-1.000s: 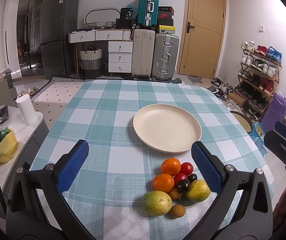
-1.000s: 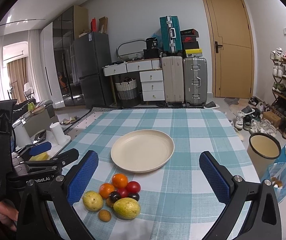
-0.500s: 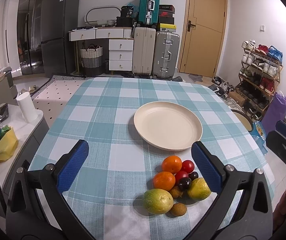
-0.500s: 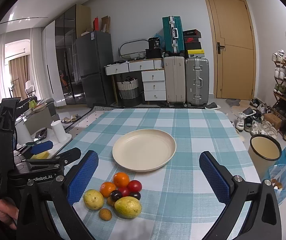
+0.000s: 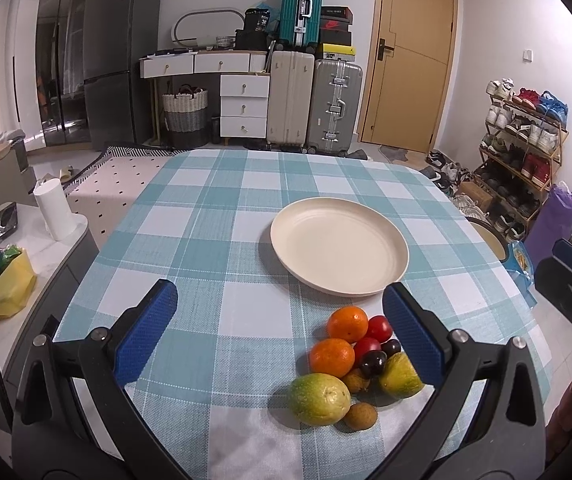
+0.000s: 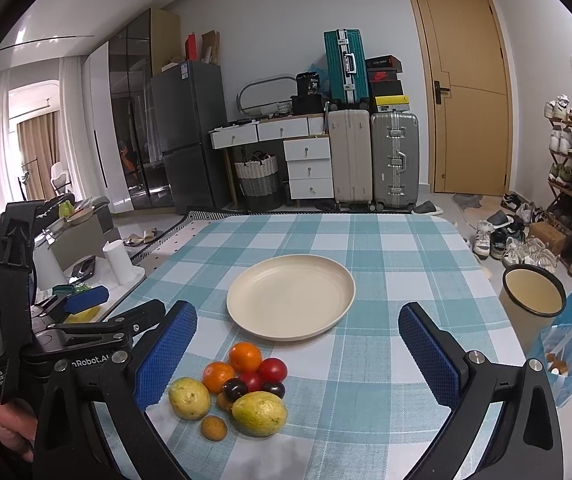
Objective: Organize fruits
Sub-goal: 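Move both tools toward the fruit pile beside the cream plate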
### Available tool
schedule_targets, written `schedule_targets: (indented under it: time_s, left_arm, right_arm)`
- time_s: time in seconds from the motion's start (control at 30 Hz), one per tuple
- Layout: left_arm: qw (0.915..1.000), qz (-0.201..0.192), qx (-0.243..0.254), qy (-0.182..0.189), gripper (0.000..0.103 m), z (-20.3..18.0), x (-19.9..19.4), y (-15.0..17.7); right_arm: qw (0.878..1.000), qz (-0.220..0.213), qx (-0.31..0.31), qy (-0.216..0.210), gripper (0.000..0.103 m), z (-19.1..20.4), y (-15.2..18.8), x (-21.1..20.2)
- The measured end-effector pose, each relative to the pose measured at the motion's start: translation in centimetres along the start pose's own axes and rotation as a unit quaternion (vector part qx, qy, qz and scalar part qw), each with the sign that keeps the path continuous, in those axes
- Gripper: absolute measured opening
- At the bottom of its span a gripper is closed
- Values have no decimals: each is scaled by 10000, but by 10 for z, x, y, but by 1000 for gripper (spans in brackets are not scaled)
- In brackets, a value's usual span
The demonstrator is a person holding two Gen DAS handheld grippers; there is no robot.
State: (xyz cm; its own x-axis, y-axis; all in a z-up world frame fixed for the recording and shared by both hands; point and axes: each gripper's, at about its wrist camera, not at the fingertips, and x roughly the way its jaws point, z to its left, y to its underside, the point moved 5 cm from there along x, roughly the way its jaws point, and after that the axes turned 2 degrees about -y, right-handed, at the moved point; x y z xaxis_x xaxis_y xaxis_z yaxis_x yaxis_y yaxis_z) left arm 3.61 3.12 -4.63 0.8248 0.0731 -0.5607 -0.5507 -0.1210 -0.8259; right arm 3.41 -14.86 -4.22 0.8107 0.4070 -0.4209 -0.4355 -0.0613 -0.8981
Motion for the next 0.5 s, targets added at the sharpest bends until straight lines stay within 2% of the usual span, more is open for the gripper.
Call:
schedule_targets:
  time_s: [0.5]
  left_arm:
    - [9997, 179, -146, 28, 102, 9, 10, 8]
  right_arm:
    - [10000, 43, 58, -32, 103, 1, 0, 3]
